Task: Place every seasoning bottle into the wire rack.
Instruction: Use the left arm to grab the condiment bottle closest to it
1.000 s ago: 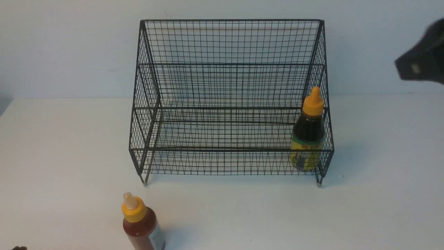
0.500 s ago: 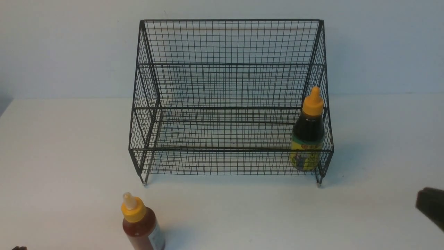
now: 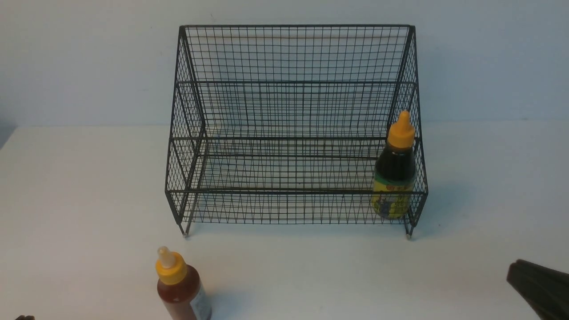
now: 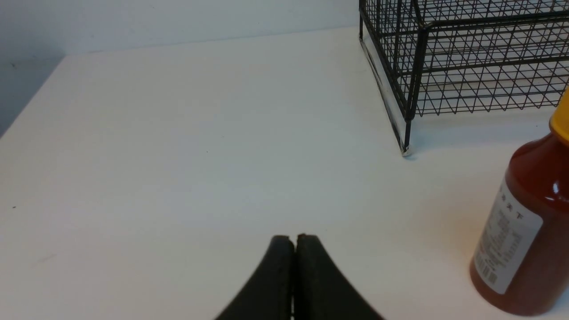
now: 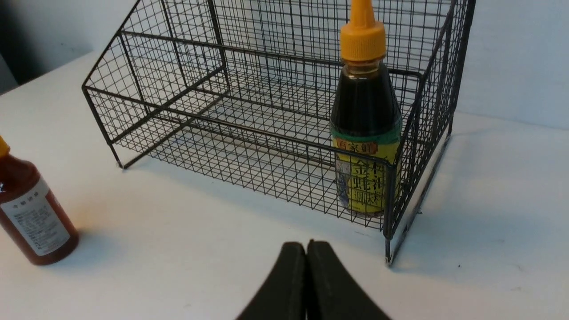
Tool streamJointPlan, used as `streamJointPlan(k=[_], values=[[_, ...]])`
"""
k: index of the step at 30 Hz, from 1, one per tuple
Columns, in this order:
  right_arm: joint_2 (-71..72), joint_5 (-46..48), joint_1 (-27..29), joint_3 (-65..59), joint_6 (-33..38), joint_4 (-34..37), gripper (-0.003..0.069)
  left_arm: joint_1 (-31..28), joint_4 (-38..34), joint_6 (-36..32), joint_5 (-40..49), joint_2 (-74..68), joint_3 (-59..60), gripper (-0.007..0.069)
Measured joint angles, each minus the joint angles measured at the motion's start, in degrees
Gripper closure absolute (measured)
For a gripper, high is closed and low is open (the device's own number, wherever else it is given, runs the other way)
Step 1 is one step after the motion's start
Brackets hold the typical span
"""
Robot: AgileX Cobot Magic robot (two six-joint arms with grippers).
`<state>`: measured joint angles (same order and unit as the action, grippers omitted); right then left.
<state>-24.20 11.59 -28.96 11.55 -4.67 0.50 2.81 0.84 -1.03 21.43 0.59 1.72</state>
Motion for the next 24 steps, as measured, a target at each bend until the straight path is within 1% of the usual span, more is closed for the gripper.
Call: streamJointPlan(k=[7, 11, 12, 13, 16, 17, 18, 19, 20, 22, 23, 24], values=[[0.05, 0.00, 0.00, 0.00, 0.00, -0.50, 0.0674, 0.00, 0.00, 0.00, 0.00, 0.00, 0.00, 0.0636], [3.30, 0.00, 0.14, -0.65, 0.00, -0.50, 0.0674, 0.00, 0.00, 0.00, 0.00, 0.00, 0.00, 0.0636], [5.28, 0.00, 1.11, -1.31, 0.00, -0.50, 0.0674, 0.00, 0.00, 0.00, 0.00, 0.00, 0.00, 0.0636], [6.51, 0.00, 2.22, -1.77, 0.00, -0.50, 0.0674, 0.00, 0.00, 0.00, 0.00, 0.00, 0.00, 0.0636], [11.79, 0.51, 9.44, -4.22, 0.00, -0.50, 0.0674, 0.00, 0.00, 0.00, 0.00, 0.00, 0.00, 0.0636], [12.15, 0.51, 10.01, -4.22, 0.00, -0.50, 0.0674, 0.00, 0.00, 0.00, 0.00, 0.00, 0.00, 0.0636], [14.69, 1.54, 13.95, -5.37, 0.00, -0.50, 0.0674, 0.00, 0.00, 0.00, 0.00, 0.00, 0.00, 0.0636], [15.38, 2.20, 15.06, -5.83, 0.00, -0.50, 0.0674, 0.00, 0.00, 0.00, 0.00, 0.00, 0.00, 0.0636], [17.65, 3.52, 19.22, -6.91, 0.00, -0.50, 0.0674, 0.00, 0.00, 0.00, 0.00, 0.00, 0.00, 0.0636], [20.59, 5.33, 23.49, -8.60, -0.11, -0.50, 0.0674, 0.00, 0.00, 0.00, 0.00, 0.00, 0.00, 0.0636], [20.82, 5.50, 23.84, -8.78, -0.09, -0.50, 0.0674, 0.00, 0.00, 0.00, 0.00, 0.00, 0.00, 0.0636], [22.82, 6.90, 26.36, -10.40, -0.42, -0.50, 0.0674, 0.00, 0.00, 0.00, 0.00, 0.00, 0.00, 0.0636]])
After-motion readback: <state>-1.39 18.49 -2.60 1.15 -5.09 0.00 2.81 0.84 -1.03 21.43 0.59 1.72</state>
